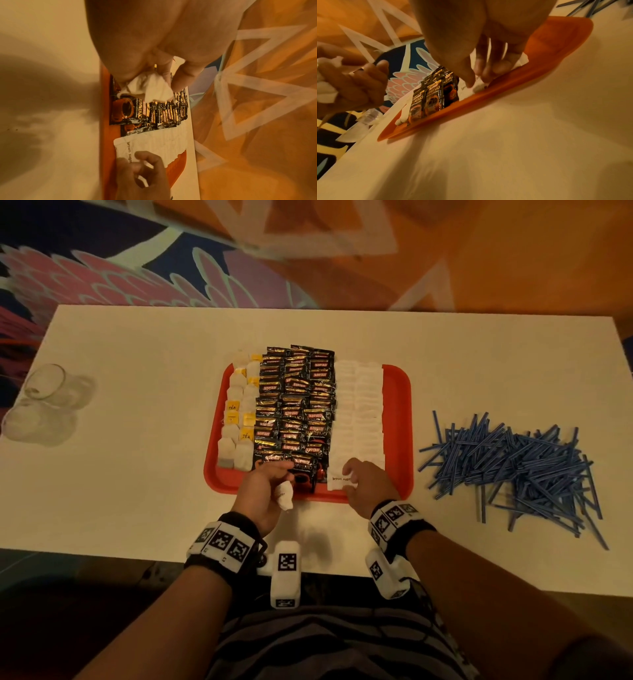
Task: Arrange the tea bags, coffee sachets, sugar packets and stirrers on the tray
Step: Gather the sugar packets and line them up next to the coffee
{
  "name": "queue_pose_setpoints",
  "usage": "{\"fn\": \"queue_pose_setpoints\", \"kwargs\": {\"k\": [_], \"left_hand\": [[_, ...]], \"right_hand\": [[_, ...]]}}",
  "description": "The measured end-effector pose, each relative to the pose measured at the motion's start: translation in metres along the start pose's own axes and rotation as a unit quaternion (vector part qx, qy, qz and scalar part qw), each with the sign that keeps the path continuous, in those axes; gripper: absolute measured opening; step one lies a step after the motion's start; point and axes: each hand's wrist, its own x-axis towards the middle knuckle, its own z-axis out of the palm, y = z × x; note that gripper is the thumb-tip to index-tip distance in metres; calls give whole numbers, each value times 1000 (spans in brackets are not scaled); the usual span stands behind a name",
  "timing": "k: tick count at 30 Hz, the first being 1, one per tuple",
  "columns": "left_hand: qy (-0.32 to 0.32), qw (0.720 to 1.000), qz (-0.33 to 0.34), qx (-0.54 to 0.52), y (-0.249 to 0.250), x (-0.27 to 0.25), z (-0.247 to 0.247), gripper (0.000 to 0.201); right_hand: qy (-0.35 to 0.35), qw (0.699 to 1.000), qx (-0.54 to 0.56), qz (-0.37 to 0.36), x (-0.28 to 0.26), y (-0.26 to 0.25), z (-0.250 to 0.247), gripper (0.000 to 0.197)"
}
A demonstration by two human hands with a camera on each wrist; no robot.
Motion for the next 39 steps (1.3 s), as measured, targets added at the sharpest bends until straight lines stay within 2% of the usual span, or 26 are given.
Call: {"fn": "queue_pose_setpoints", "kwargs": {"k": [5, 9, 11, 13, 15, 18, 20, 25, 28, 30, 34, 36, 39], "left_hand": [[-6, 1000, 8, -3, 5, -3, 1, 46], [-11, 998, 47, 31, 5, -3, 10, 45], [-25, 995, 79, 54, 6, -7, 19, 39], [-34, 989, 119, 77, 6, -12, 28, 33], [-38, 981, 155, 109, 5, -15, 37, 30], [-47, 968, 198, 147, 6, -21, 49, 29], [-50, 967, 203, 142, 6, -25, 56, 28], [-71, 982, 156, 81, 1, -34, 68, 27], [-45, 978, 193, 60, -3, -39, 74, 21], [-30, 975, 217, 43, -4, -42, 78, 19], [-23, 957, 272, 102, -4, -46, 80, 20], [-18, 942, 300, 152, -4, -48, 79, 20], [-18, 922, 330, 202, -5, -48, 77, 16]], "right_hand": [[-16, 1000, 15, 3, -2, 0, -5, 21], [9, 991, 135, -9, -8, -11, -18, 12], [19, 978, 208, -21, -12, -25, -30, 22], [-7, 958, 286, -28, -16, -38, -43, 28], [-41, 941, 335, -28, -18, -44, -52, 21], [-31, 929, 369, -19, -18, -42, -63, 7], [-21, 912, 409, 3, -19, -40, -71, 12], [-8, 857, 515, 19, -27, -35, -85, 21], [-27, 836, 546, 43, -31, -33, -88, 30], [-50, 834, 546, 58, -33, -31, -89, 32], [-88, 813, 574, 40, -38, -24, -90, 18], [-64, 806, 588, 35, -38, -23, -92, 14], [-9, 811, 583, 45, -37, -21, -92, 17]]}}
